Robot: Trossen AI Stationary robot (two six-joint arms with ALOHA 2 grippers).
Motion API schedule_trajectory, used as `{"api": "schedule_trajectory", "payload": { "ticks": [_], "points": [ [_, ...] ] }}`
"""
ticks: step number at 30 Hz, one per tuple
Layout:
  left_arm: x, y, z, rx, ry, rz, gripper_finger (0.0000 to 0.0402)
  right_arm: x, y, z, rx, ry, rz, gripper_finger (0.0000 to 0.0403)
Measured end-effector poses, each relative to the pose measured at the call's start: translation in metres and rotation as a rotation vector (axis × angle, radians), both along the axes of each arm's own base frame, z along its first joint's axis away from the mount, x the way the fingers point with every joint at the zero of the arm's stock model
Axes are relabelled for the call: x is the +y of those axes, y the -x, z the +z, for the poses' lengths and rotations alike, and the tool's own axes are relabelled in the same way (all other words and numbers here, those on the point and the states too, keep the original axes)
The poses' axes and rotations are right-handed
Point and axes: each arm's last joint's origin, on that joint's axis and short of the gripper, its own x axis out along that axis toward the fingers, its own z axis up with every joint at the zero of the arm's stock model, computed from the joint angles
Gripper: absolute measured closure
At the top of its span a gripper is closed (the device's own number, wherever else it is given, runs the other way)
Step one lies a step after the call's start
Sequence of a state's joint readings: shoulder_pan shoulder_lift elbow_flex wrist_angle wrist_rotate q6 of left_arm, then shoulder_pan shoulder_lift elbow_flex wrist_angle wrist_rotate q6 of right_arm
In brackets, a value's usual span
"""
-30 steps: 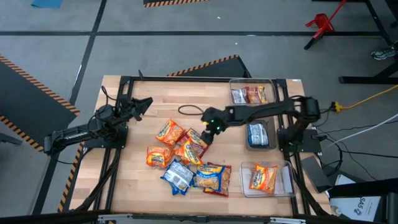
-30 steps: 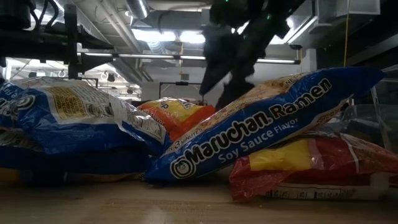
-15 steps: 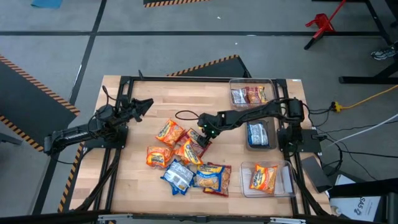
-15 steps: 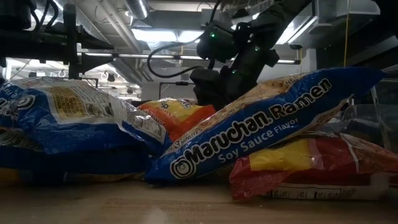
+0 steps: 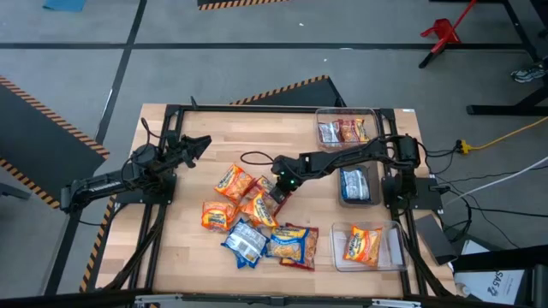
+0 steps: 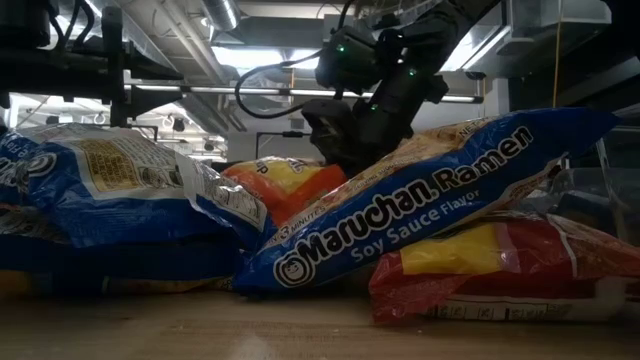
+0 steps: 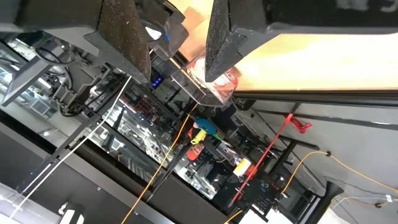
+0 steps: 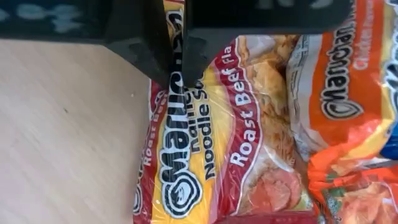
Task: Sort Maruchan noodles
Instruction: Put the red noodle pack into the top transparent bin
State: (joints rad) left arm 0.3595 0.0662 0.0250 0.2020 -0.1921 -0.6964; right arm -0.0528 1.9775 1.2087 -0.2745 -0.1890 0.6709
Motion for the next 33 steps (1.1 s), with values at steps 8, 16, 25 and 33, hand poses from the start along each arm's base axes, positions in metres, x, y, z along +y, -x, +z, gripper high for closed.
{"api": "schedule_trajectory", "payload": {
  "ticks": [8,16,25,33],
  "points": [
    [0.0,0.0,0.0,0.0,0.0,0.0,0.0255,-0.007,0.007,0.015,0.01,-0.037,-0.093,0.0402],
    [0.0,0.0,0.0,0.001,0.0,0.0,0.0255,-0.036,0.024,0.057,-0.056,-0.019,-0.209,0.0403],
    [0.0,0.0,0.0,0.001,0.0,0.0,0.0255,-0.065,0.052,0.1,-0.1,0.024,-0.297,0.0403],
    [0.0,0.0,0.0,0.002,0.001,0.006,0.0255,-0.068,0.07,0.117,-0.084,0.036,-0.314,0.0403]
  ]
}}
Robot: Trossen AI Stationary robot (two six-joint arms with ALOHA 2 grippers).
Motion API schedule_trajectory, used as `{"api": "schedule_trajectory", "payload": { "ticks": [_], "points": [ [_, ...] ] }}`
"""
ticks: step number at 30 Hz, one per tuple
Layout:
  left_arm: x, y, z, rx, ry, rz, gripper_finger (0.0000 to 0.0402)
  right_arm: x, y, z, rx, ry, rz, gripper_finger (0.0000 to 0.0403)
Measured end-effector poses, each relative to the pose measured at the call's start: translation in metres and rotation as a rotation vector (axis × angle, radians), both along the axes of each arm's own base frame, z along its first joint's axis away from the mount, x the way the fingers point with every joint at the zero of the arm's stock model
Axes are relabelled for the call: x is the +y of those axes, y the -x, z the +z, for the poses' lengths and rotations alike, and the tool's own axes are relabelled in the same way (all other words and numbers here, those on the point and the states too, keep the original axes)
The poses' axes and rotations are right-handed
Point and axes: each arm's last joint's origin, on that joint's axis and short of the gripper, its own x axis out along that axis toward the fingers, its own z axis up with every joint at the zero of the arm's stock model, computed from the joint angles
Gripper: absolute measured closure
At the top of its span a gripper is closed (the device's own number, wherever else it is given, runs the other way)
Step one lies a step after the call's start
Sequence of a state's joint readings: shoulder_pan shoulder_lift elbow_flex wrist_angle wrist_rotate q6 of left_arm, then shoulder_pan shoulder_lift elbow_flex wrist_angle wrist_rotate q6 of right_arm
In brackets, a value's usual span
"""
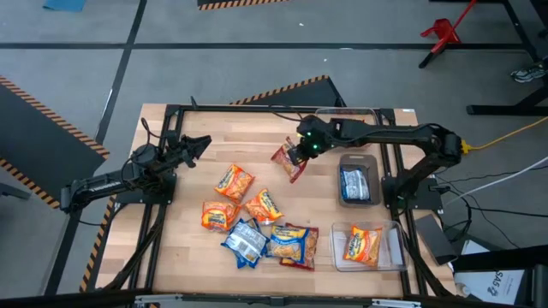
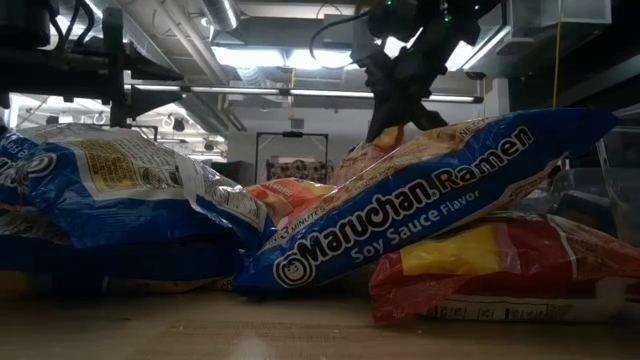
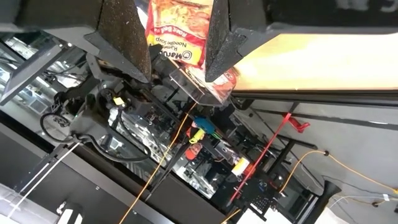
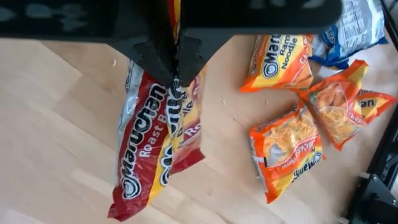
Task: Sort Maruchan noodles
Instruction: Put the red noodle pack into the top transparent bin
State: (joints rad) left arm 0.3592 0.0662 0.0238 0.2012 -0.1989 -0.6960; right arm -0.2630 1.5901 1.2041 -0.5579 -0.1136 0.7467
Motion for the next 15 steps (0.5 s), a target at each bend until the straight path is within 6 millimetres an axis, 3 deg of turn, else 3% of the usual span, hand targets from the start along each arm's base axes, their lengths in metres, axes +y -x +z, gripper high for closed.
{"api": "schedule_trajectory", "payload": {
  "ticks": [8,15],
  "points": [
    [0.0,0.0,0.0,0.0,0.0,0.002,0.0255,0.0,0.004,0.009,-0.029,0.037,-0.021,0.0403],
    [0.0,0.0,0.0,0.003,0.001,0.003,0.0255,-0.013,0.035,0.041,-0.06,0.115,-0.124,0.0403]
  ]
}}
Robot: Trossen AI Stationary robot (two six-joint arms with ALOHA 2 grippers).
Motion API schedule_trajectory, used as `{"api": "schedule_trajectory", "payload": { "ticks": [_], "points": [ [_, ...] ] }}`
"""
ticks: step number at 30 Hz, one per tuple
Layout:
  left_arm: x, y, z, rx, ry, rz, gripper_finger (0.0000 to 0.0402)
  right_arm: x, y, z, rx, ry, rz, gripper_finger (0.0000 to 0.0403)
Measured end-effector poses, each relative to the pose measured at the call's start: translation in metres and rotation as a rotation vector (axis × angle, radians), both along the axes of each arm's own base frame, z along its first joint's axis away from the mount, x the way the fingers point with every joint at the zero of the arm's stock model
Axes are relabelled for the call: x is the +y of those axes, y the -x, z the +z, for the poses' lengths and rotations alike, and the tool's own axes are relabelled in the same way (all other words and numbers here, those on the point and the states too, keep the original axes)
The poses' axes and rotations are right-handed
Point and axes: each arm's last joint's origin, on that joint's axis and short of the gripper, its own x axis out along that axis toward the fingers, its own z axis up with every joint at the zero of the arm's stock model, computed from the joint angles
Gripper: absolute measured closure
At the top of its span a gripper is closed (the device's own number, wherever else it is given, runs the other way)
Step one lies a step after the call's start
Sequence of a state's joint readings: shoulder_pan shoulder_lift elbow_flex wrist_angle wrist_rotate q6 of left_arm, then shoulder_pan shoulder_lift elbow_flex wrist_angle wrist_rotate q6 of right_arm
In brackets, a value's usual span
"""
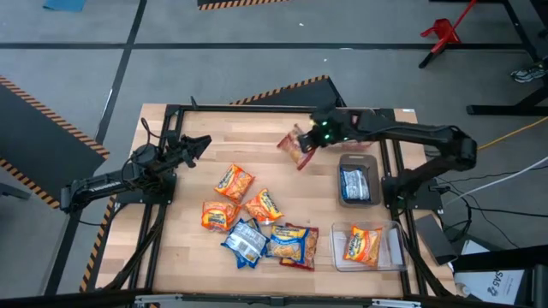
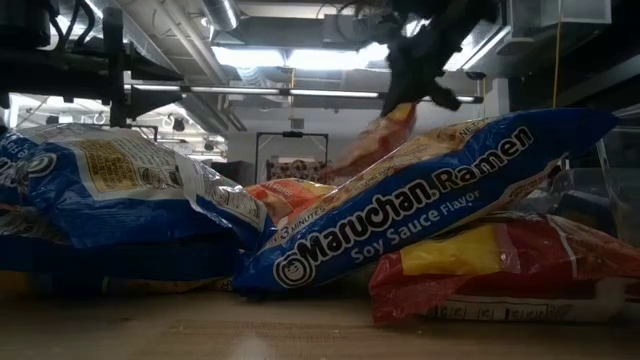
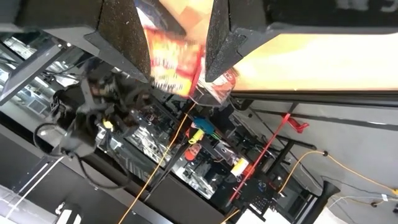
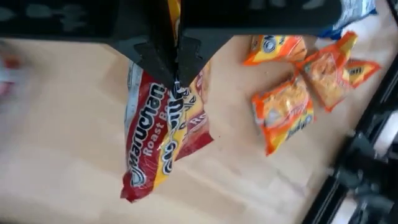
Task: Sort Maruchan noodles
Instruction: Put the red noodle pack into the top transparent bin
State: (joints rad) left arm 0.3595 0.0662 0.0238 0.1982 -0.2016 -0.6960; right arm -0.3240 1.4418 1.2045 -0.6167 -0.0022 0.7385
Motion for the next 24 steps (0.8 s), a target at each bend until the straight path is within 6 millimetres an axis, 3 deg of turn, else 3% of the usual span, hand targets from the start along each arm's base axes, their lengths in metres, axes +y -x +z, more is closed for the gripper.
{"api": "schedule_trajectory", "payload": {
  "ticks": [8,14,18,24],
  "points": [
    [0.0,0.0,0.0,0.0,0.0,0.0,0.0255,-0.017,0.057,0.031,0.059,0.115,-0.202,0.0403],
    [0.0,0.0,0.0,0.0,0.0,0.002,0.0255,-0.033,0.089,0.043,0.092,0.166,-0.315,0.0403],
    [0.0,0.0,0.0,-0.001,0.002,0.017,0.0255,-0.043,0.103,0.034,0.157,0.162,-0.371,0.0403],
    [0.001,0.0,0.0,-0.001,0.003,0.021,0.0255,-0.057,0.118,0.002,0.223,0.121,-0.423,0.0403]
  ]
}}
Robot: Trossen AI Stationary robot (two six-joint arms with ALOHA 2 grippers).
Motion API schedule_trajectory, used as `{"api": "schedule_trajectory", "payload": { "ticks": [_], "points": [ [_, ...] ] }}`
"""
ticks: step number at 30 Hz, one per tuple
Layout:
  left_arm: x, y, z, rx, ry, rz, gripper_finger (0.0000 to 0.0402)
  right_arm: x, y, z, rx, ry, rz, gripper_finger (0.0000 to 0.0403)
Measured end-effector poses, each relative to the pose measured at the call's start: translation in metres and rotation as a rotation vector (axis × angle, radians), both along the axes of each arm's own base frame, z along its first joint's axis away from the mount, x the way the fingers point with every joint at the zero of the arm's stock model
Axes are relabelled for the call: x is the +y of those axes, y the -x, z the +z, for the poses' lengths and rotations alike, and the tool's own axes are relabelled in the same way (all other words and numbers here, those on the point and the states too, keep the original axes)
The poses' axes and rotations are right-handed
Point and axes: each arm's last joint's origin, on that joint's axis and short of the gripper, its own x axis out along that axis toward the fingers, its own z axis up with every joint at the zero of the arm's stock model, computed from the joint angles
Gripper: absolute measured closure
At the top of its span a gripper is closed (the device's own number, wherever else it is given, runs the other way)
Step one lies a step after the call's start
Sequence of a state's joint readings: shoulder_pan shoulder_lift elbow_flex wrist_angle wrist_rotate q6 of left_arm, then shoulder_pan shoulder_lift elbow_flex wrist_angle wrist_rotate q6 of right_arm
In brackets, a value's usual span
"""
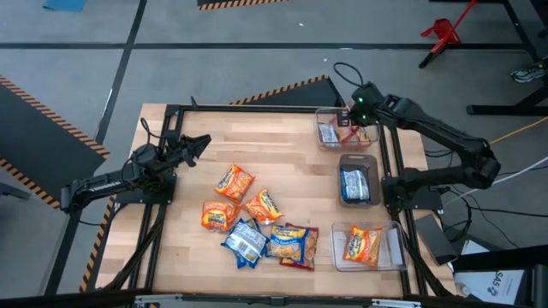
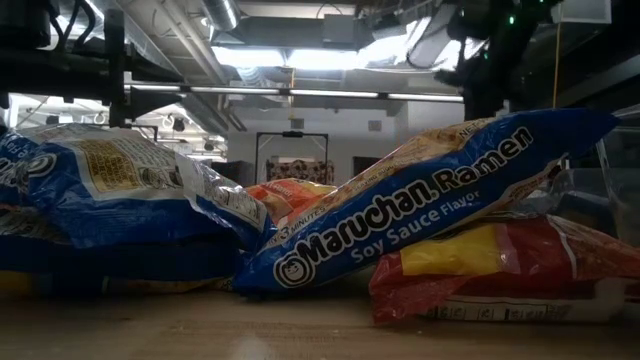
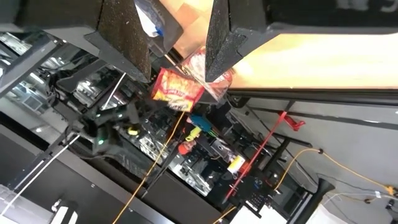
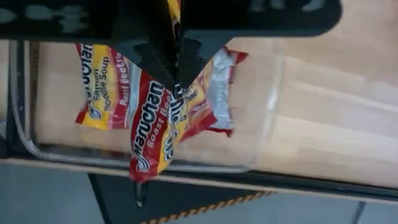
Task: Sort Maruchan noodles
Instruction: Put the red noodle pack into the top transparent bin
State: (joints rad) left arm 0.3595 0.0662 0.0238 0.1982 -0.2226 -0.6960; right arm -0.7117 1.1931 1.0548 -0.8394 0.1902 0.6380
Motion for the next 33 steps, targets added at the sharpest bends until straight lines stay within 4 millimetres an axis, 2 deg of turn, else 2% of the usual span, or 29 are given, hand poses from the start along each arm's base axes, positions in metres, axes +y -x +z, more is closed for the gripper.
{"api": "schedule_trajectory", "payload": {
  "ticks": [7,11,19,24,28,33],
  "points": [
    [0.001,0.001,0.0,-0.003,0.007,0.051,0.0255,-0.019,0.017,-0.037,-0.024,-0.026,-0.08,0.0403],
    [0.001,0.001,0.0,-0.002,0.008,0.053,0.0255,-0.023,0.026,-0.05,-0.007,-0.04,-0.123,0.0403],
    [0.002,0.002,0.0,-0.001,0.014,0.094,0.0255,-0.026,0.026,-0.047,-0.011,0.007,-0.165,0.0403],
    [0.003,0.002,-0.001,0.008,0.003,0.108,0.0255,-0.021,0.033,-0.051,0.106,-0.009,-0.223,0.0403],
    [0.003,0.002,-0.001,0.013,-0.003,0.112,0.0255,-0.021,0.034,-0.051,0.132,-0.005,-0.221,0.0403],
    [0.003,0.002,-0.001,0.013,-0.003,0.115,0.0255,-0.021,0.032,-0.054,0.137,-0.046,-0.153,0.0373]
  ]
}}
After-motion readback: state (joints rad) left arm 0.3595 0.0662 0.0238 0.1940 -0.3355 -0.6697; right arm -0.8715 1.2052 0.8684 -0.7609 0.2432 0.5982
